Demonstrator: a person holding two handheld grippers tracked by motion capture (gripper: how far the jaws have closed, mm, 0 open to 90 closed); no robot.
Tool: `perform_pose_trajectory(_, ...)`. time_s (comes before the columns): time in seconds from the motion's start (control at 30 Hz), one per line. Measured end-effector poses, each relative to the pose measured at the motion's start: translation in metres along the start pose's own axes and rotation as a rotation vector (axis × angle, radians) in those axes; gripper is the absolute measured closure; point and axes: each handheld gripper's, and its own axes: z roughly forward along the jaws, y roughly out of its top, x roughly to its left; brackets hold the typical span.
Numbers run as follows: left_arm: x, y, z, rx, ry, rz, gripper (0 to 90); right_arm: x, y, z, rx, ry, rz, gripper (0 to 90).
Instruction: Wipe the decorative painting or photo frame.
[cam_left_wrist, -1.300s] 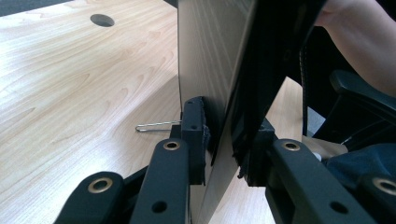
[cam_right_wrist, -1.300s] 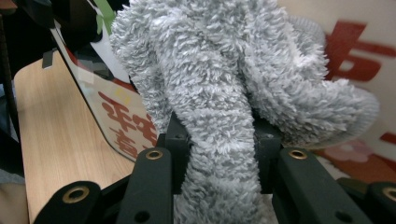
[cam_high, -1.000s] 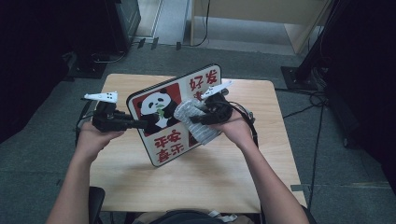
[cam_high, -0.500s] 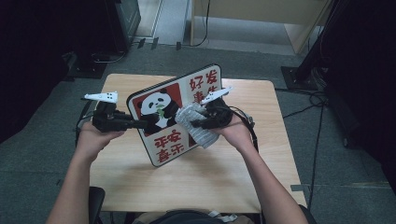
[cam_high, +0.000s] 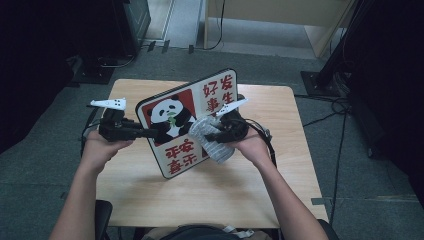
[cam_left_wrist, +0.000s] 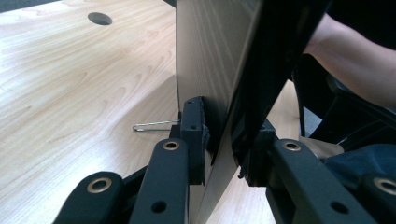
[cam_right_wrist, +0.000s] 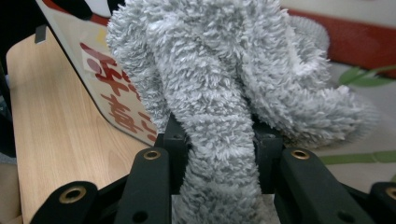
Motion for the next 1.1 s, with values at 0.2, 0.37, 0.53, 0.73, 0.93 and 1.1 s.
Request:
perform_pose_trajectory(0.2,0.0,0.0,0.0,-0.001,-0.004,-0.001,74.8,-0.001,-0.008,0.007,0.011,0.003,0.006,66.6)
perform_pose_trajectory(0.37,0.001,-0.001,0.0,-0.002,-0.011,-0.004,74.4,-0.001,-0.015,0.012,0.019,0.007,0.008,66.0)
perform_pose_trajectory(0.53,0.001,-0.001,0.0,-0.002,-0.012,-0.004,74.4,-0.002,-0.022,0.017,0.025,0.011,0.008,66.0)
perform_pose_trajectory(0.73,0.001,-0.001,0.0,-0.002,-0.011,-0.005,74.3,-0.004,-0.031,0.023,0.019,0.023,0.022,66.0)
perform_pose_trajectory(0.93,0.0,-0.001,0.0,-0.002,-0.012,-0.004,74.3,-0.006,-0.041,0.03,0.04,0.027,0.036,65.9)
perform_pose_trajectory(1.1,0.001,-0.001,0.0,-0.002,-0.017,-0.003,74.1,-0.007,-0.048,0.036,0.048,0.032,0.044,65.8)
